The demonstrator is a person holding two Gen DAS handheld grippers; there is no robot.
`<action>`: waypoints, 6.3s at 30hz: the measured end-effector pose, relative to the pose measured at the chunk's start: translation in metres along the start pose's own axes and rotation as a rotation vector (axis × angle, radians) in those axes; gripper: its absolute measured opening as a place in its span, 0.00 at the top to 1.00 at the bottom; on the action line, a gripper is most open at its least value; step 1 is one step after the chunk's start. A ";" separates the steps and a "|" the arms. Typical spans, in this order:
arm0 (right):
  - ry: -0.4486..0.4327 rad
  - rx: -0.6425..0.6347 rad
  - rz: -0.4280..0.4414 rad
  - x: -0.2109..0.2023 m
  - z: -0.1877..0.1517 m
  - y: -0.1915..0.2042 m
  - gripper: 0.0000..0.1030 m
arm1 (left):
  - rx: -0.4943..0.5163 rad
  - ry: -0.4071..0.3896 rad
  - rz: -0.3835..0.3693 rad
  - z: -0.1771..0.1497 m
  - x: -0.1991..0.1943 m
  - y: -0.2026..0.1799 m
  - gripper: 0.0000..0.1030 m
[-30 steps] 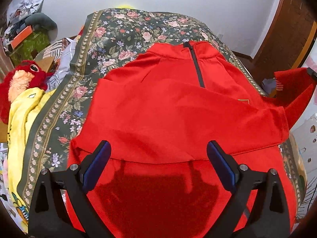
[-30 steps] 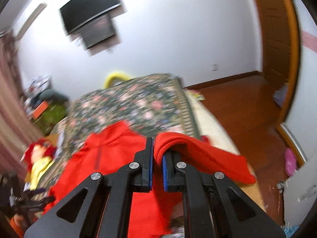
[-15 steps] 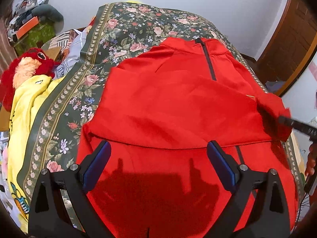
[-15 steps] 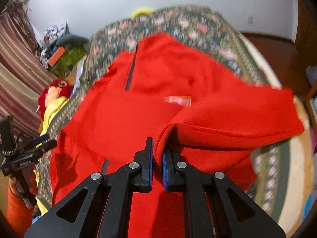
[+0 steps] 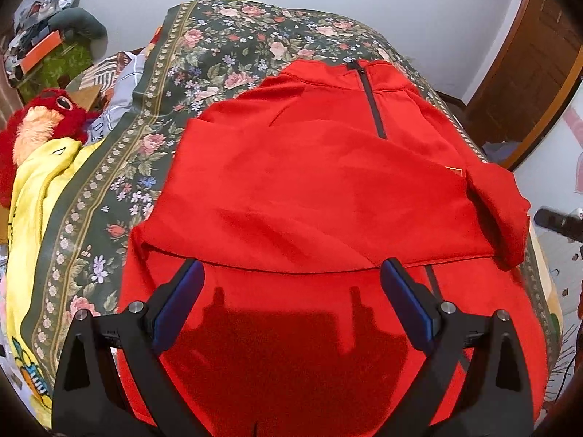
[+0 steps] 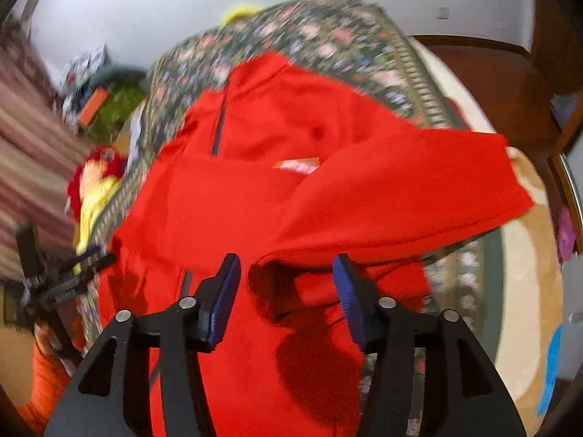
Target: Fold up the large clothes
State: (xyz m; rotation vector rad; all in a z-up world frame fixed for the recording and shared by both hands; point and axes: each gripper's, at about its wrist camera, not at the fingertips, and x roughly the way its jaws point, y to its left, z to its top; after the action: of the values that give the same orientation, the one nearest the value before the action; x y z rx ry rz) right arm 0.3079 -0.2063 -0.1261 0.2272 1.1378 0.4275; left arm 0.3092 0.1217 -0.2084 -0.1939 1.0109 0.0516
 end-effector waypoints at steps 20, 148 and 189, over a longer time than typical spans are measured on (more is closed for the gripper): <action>-0.104 0.539 -0.075 0.030 0.021 -0.148 0.49 | -0.016 0.032 0.013 -0.002 0.015 0.004 0.05; 0.109 -0.151 -0.262 0.063 -0.022 -0.004 0.44 | -0.155 -0.013 -0.051 0.045 0.005 0.080 0.96; 0.129 -0.144 -0.254 0.061 -0.023 -0.004 0.44 | -0.139 0.150 0.067 0.001 0.054 0.113 0.86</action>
State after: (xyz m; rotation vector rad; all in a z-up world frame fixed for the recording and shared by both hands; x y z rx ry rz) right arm 0.3087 -0.1837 -0.1874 -0.0720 1.2380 0.2991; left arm 0.3238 0.2301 -0.2695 -0.2945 1.1641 0.1704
